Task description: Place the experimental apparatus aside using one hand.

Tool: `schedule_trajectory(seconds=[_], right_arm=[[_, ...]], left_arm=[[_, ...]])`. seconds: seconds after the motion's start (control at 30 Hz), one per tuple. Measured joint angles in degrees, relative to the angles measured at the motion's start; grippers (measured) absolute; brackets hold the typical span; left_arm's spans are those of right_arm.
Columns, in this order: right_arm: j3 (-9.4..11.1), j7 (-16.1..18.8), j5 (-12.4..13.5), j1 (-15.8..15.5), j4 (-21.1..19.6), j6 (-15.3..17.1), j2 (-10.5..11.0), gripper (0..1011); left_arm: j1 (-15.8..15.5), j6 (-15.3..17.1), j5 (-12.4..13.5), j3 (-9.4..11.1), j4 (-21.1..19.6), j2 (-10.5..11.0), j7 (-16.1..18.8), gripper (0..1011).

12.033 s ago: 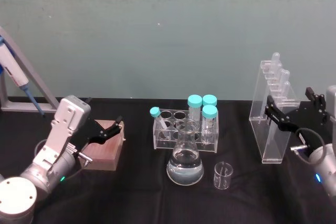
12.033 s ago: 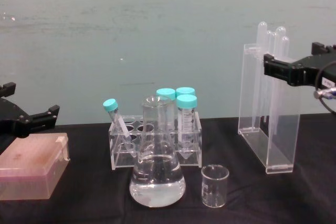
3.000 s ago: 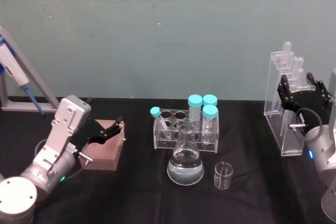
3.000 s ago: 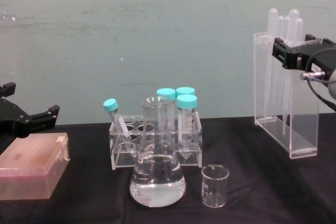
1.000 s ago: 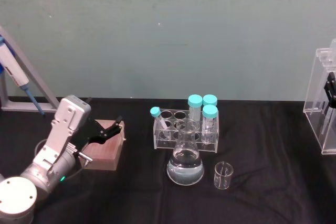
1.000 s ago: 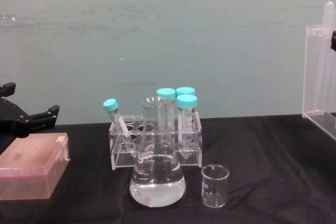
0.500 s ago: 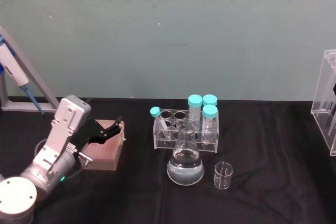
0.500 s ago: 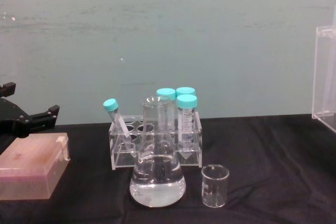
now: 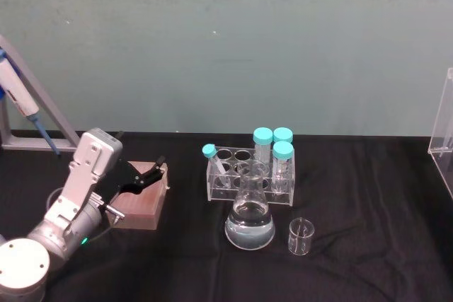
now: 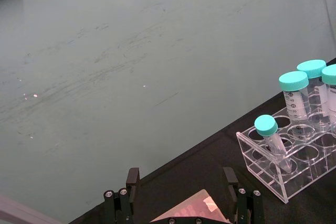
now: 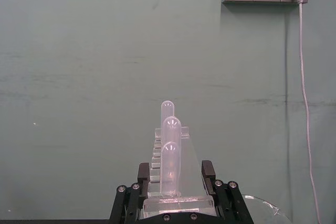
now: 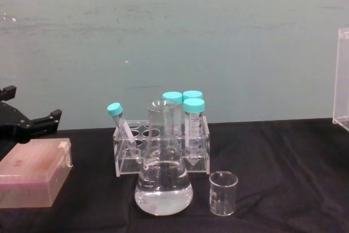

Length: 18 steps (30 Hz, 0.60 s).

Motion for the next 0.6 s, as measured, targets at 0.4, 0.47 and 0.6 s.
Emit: schedule_trajectory(seconds=[0.4, 0.47, 0.6], right_arm=[[0.3, 1.0, 1.2, 0.7, 1.7, -0.4, 0.6, 612], [0.3, 1.2, 1.4, 0.8, 2.0, -0.4, 0.6, 612], [0.2, 1.3, 1.6, 1.0, 2.5, -0.3, 0.6, 613]], left_arm=[[0.0, 0.0, 0.0, 0.0, 0.0, 0.0, 0.0, 1000], [0.0, 0.0, 0.0, 0.0, 0.0, 0.0, 0.0, 1000], [0.0, 0.0, 0.0, 0.0, 0.0, 0.0, 0.0, 1000]])
